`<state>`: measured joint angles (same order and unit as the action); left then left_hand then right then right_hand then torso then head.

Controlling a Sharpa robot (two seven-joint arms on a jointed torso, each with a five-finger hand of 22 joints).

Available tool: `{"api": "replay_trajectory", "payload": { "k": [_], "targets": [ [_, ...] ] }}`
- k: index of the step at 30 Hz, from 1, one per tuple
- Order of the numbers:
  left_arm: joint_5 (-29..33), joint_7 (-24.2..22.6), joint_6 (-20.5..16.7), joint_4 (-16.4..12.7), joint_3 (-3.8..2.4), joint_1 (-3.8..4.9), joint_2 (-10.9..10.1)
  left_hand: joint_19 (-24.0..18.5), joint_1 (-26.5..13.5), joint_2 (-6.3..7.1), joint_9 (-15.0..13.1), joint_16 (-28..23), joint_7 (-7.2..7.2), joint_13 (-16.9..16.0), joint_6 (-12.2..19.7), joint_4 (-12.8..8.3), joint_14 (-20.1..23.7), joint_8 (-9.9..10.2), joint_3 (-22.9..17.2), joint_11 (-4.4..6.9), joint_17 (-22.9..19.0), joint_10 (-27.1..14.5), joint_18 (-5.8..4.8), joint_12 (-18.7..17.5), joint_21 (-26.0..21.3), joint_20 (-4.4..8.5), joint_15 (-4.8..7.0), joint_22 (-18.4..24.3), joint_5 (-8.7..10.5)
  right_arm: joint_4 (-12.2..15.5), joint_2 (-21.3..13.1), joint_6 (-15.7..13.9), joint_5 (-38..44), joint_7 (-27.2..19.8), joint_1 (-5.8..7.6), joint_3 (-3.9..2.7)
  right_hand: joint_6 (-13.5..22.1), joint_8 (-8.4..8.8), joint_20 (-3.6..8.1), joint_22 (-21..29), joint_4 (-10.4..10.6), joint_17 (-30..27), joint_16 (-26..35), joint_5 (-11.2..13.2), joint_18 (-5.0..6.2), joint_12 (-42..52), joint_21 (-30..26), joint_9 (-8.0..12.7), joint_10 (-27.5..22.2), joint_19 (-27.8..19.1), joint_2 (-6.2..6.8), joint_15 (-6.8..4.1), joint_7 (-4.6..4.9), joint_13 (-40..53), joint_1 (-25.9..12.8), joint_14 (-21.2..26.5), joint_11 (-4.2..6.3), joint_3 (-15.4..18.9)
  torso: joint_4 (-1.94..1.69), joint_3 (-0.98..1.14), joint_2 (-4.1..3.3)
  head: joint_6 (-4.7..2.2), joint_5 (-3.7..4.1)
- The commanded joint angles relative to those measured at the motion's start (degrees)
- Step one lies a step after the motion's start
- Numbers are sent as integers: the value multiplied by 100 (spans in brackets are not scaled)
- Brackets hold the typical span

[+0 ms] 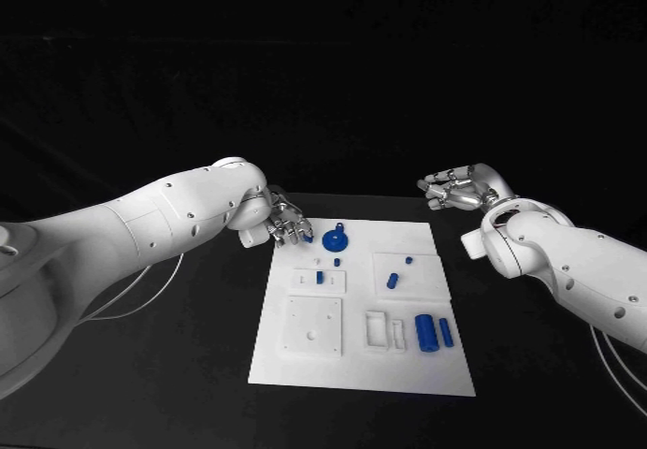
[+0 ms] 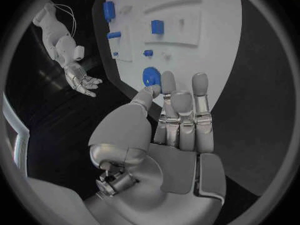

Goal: Assemble the parts on the task board

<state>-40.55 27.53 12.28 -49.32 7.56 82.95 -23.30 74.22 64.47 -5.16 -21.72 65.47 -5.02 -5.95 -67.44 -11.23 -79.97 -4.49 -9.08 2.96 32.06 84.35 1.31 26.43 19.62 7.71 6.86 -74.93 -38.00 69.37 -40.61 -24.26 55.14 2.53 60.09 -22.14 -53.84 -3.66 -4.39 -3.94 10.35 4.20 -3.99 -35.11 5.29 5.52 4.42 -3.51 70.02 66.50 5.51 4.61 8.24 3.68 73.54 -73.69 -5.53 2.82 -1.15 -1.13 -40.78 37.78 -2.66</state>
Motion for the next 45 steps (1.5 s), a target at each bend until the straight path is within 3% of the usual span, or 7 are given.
{"api": "replay_trajectory", "payload": {
  "k": [1,3,12,16,25,34,45],
  "targets": [
    [242,93,-331,-263,-4,26,-119,9,-49,-3,-338,31,507,-16,-733,-161,-95,2,-174,64,17,258,-18,72,44,31,30,-110,-32,12,-15,78,-11,-56,0,-3,4,21,-8,7,-37,-7,24,-37,-42,-10,-10,4,-38,-46,-34,10,34,-9,-9,39,-9,3,-19,-11,9,16,5],
    [253,119,-381,-458,-4,36,-230,11,-47,13,-375,45,518,-25,-768,-152,-110,7,-163,69,38,259,-16,136,67,30,34,-110,-32,12,-26,81,-15,-57,0,-3,4,21,-8,7,-37,-7,24,-37,-42,-10,-10,4,-38,-46,-34,10,34,-9,-9,39,-9,3,-36,-19,17,27,14],
    [57,203,-623,-1323,12,57,-727,7,12,107,-472,147,548,-60,-875,-179,-150,22,-140,91,187,259,2,341,144,18,33,-112,-49,-6,-52,100,-28,-69,-3,-3,4,21,-8,7,-37,-7,24,-37,-42,-10,-10,4,-38,-46,-34,10,34,-9,-9,39,-9,3,-48,-34,28,52,-6],
    [-35,220,-732,-1589,31,64,-864,1,26,132,-481,215,560,-79,-921,-176,-162,29,-120,96,272,259,16,410,187,6,30,-113,-38,-17,-62,103,-29,-68,-6,-3,2,20,-11,7,-39,-8,26,-40,-42,-10,-11,3,-47,-51,-36,14,35,-10,-9,50,-11,10,-53,-28,26,63,-29],
    [-473,366,-1065,-2239,124,66,-1151,13,41,146,-539,375,589,-121,-1002,-94,-178,27,-74,102,423,259,56,551,288,-25,26,-112,52,-23,-74,113,-31,-66,-13,-3,2,20,-11,7,-39,-8,26,-40,-42,-10,-11,3,-47,-51,-36,14,35,-10,-9,50,-11,10,-61,-31,20,83,-46],
    [-626,461,-1181,-2486,334,66,-1204,-9,45,160,-564,457,594,-143,-1028,-77,-182,26,-111,104,469,257,77,612,353,-40,24,-112,7,-36,-80,159,-31,-42,-17,-3,-11,20,-14,8,-44,-8,25,-44,-41,-11,-12,3,-57,-61,-42,17,35,-10,-5,59,-14,12,-70,-28,30,121,-87],
    [-754,605,-941,-2626,476,64,-1225,-26,45,167,-567,462,592,-145,-1024,-78,-175,30,-119,99,453,257,73,612,365,-43,17,-110,22,-33,-86,160,-59,-82,-18,-3,-41,19,-13,7,-44,-8,25,-68,-39,-13,-10,2,-52,-60,-57,15,30,-10,20,56,-9,-36,-72,-26,26,140,-100]
  ]
}}
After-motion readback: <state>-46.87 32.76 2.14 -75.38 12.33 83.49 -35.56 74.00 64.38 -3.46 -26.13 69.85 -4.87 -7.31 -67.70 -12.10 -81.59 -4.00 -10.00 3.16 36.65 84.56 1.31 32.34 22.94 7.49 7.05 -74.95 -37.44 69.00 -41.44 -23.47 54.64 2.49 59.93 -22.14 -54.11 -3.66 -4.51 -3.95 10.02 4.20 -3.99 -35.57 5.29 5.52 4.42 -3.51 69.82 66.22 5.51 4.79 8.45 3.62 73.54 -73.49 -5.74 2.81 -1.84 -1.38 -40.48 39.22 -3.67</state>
